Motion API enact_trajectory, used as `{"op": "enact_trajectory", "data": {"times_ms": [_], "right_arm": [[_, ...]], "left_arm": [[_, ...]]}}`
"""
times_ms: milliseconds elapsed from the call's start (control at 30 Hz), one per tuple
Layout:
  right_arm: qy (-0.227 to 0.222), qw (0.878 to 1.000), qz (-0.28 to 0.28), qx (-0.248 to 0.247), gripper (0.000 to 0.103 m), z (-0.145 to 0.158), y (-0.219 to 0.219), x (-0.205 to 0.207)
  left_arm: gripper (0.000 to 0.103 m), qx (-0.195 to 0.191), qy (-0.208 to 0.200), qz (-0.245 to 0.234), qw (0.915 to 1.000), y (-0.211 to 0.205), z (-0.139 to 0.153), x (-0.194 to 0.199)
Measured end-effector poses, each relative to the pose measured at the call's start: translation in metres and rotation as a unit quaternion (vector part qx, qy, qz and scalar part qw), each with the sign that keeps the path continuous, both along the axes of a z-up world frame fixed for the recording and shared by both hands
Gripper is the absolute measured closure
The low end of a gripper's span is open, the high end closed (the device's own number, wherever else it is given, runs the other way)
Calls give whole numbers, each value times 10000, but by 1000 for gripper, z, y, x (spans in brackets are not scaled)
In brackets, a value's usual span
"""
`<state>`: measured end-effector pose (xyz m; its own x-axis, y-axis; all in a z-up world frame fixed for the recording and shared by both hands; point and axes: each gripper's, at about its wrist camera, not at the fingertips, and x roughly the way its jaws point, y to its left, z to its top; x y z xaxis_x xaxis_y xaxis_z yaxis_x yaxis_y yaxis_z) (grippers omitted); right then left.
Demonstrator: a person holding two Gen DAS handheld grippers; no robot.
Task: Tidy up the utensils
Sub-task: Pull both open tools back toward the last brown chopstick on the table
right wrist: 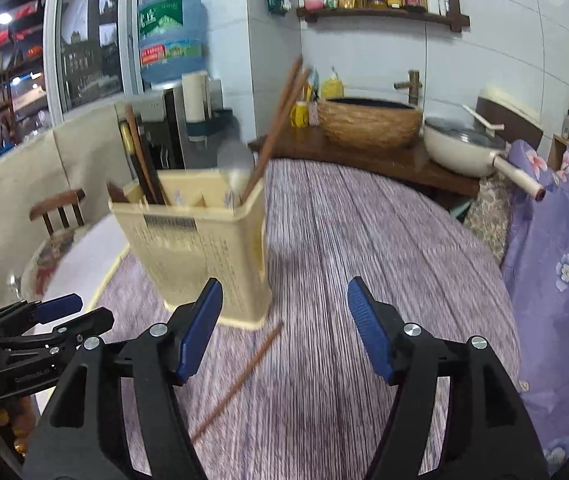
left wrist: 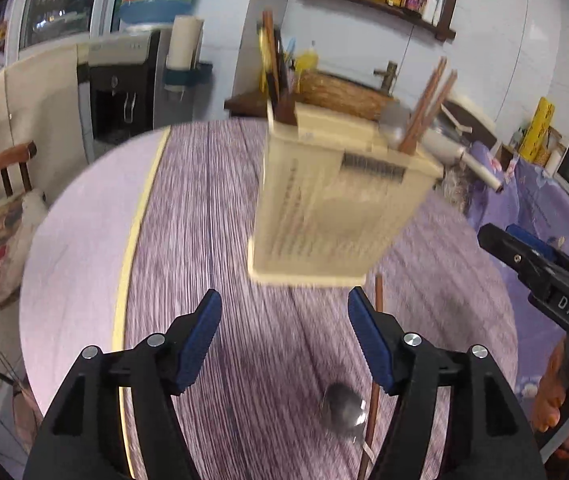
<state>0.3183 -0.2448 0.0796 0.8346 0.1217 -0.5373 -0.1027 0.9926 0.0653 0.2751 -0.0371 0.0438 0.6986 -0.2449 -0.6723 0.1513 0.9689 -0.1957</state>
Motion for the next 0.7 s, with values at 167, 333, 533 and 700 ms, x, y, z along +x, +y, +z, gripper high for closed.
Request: {"op": "enact_trajectory", "data": {"times_ms": [167,333,533,700], "right_arm": [[431,9990,-41,74,38,-38,-6,-13],[608,9980,-75,125,38,-57,-9,-23],[760,9966,-233,233,38,-68,-13,-30],[869,9951,-307,355,38,-74,-18,-35]], "left_arm": [[59,-262,645,-244,9973,-4,-38,-4],[60,-460,835,-261,9951,-5,-50,-10],[53,-165,724,-62,9972,-22,-47,-22],[52,257,721,100,9970,-44,-53,-20]]}}
